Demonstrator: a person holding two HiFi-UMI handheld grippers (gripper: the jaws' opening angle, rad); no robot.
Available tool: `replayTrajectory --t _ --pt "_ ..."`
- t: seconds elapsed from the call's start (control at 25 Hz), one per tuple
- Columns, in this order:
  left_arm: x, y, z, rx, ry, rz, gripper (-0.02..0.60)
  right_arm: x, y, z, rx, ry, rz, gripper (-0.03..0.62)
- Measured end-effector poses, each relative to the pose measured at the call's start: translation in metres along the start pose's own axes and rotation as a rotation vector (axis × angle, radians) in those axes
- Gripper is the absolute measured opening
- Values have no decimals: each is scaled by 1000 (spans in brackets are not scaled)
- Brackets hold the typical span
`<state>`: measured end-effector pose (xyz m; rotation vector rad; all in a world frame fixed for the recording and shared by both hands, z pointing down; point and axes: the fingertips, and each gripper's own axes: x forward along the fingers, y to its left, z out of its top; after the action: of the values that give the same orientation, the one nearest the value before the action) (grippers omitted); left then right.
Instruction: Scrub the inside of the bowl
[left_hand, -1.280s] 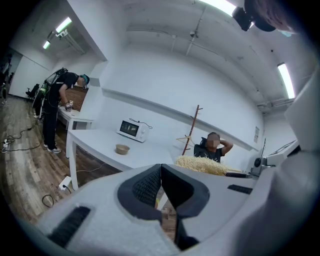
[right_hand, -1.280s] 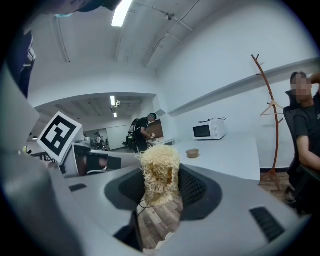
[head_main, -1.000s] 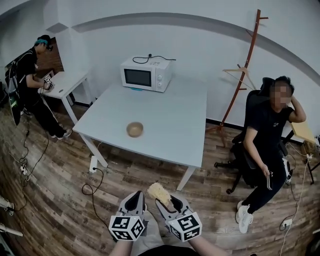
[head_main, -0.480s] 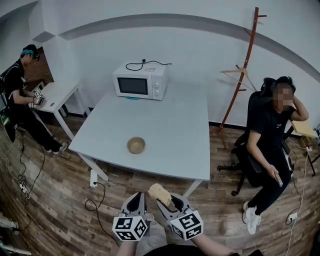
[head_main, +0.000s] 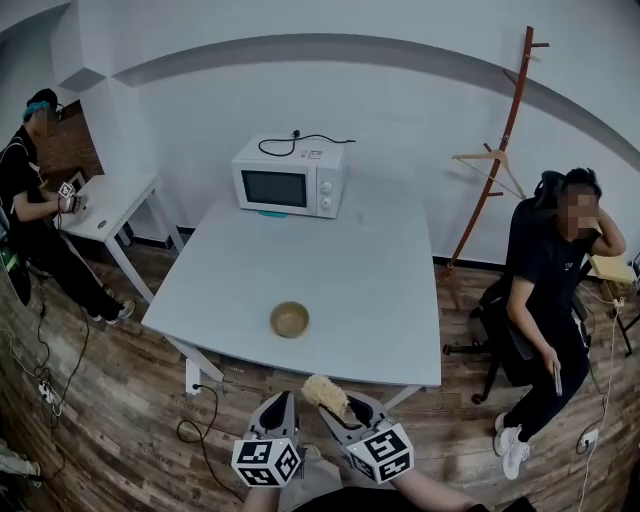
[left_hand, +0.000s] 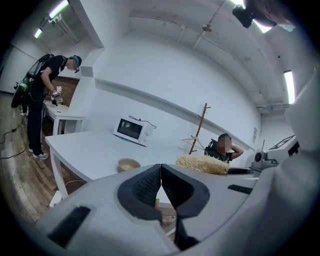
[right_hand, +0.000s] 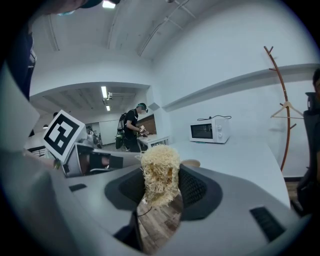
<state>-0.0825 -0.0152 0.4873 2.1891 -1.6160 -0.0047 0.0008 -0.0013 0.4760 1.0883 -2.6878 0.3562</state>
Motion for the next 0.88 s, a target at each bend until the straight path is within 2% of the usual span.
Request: replayTrajectory --t 0.16,0.88 --pt "19 15 12 48 6 -18 18 23 -12 10 3 -2 -21 178" --pt "78 71 36 81 65 -81 18 107 -43 23 66 -16 -85 179"
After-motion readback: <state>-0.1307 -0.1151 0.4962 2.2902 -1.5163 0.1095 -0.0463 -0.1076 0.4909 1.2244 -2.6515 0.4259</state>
